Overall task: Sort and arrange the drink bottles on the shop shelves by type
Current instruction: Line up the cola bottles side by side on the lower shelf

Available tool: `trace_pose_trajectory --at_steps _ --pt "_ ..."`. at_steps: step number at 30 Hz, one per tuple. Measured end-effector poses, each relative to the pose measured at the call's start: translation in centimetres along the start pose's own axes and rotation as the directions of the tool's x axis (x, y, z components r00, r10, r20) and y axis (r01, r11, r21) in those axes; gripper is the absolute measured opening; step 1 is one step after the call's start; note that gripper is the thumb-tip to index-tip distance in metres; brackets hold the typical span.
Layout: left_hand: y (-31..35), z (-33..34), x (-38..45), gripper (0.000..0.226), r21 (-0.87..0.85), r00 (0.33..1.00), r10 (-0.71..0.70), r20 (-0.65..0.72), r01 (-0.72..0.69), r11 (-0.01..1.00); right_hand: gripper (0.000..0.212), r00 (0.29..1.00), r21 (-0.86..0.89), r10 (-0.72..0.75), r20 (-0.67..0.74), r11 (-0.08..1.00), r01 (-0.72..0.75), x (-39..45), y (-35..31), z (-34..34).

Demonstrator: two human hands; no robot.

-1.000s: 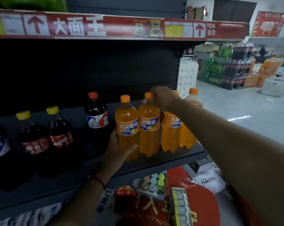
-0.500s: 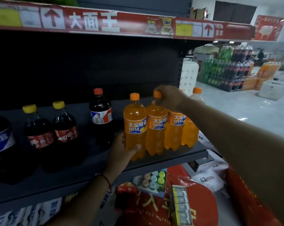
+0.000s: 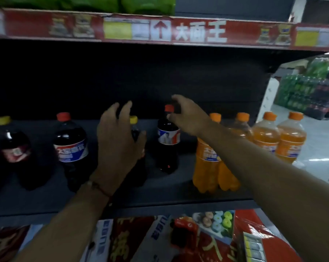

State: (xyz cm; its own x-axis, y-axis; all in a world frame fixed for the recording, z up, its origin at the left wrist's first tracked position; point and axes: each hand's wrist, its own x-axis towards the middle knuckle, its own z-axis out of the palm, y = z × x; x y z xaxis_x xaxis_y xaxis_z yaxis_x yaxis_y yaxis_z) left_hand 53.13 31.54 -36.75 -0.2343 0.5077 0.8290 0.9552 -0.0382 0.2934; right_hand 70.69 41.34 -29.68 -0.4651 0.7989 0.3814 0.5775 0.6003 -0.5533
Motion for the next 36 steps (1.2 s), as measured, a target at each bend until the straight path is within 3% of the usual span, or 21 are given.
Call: trace_pose_trajectory --at_steps 4,8,12,16,21,24,27,29,33,36 --pt "-3.5 1.2 4.2 0.078 0.242 0.949 0.152 0.277 -0.223 0.944 0.044 0.965 0.076 0.258 0.043 0.962 -0.261 4.7 1.2 3.2" --pt "-5.8 1.5 4.8 0.059 0.162 0.875 0.212 0.435 -0.308 0.937 0.036 0.969 0.014 0.246 -0.016 0.969 -0.246 4.9 1.7 4.4" --pt "-6.1 1.1 5.2 0.046 0.060 0.876 0.208 0.435 -0.258 0.964 0.048 0.988 -0.219 0.154 -0.014 0.963 -0.153 4.0 0.4 3.4" --pt "-5.6 0.9 5.4 0.031 -0.001 0.879 0.150 0.453 -0.168 0.986 0.069 0.985 -0.471 0.173 -0.009 0.868 -0.157 3.2 -1.0 2.5" --pt "-5.0 0.9 5.9 0.026 -0.005 0.856 0.114 0.504 -0.129 0.992 0.046 0.972 -0.333 0.149 0.179 0.939 -0.082 2.7 -1.6 1.4" --pt "-4.5 0.8 5.9 0.026 0.005 0.853 0.120 0.509 -0.143 0.990 0.037 0.958 -0.381 0.121 0.259 0.925 -0.014 2.1 -2.6 0.0" --pt "-4.2 0.8 5.8 0.028 0.020 0.859 0.125 0.497 -0.156 0.988 0.040 0.973 -0.617 0.085 0.213 0.784 0.067 1.3 -3.3 -0.3" --pt "-4.0 0.7 5.7 0.030 0.020 0.861 0.139 0.489 -0.170 0.985 0.049 0.988 -0.737 0.098 0.119 0.675 0.022 0.9 -3.1 0.2" --pt "-3.7 1.3 5.1 0.033 0.014 0.876 0.203 0.437 -0.232 0.973 0.062 0.987 -0.682 0.158 0.029 0.725 -0.096 0.4 -2.4 0.2" --pt "-3.7 1.7 4.6 0.034 0.003 0.889 0.211 0.406 -0.233 0.973 0.055 0.962 -0.533 0.215 0.171 0.841 -0.094 0.2 -2.6 -0.5"
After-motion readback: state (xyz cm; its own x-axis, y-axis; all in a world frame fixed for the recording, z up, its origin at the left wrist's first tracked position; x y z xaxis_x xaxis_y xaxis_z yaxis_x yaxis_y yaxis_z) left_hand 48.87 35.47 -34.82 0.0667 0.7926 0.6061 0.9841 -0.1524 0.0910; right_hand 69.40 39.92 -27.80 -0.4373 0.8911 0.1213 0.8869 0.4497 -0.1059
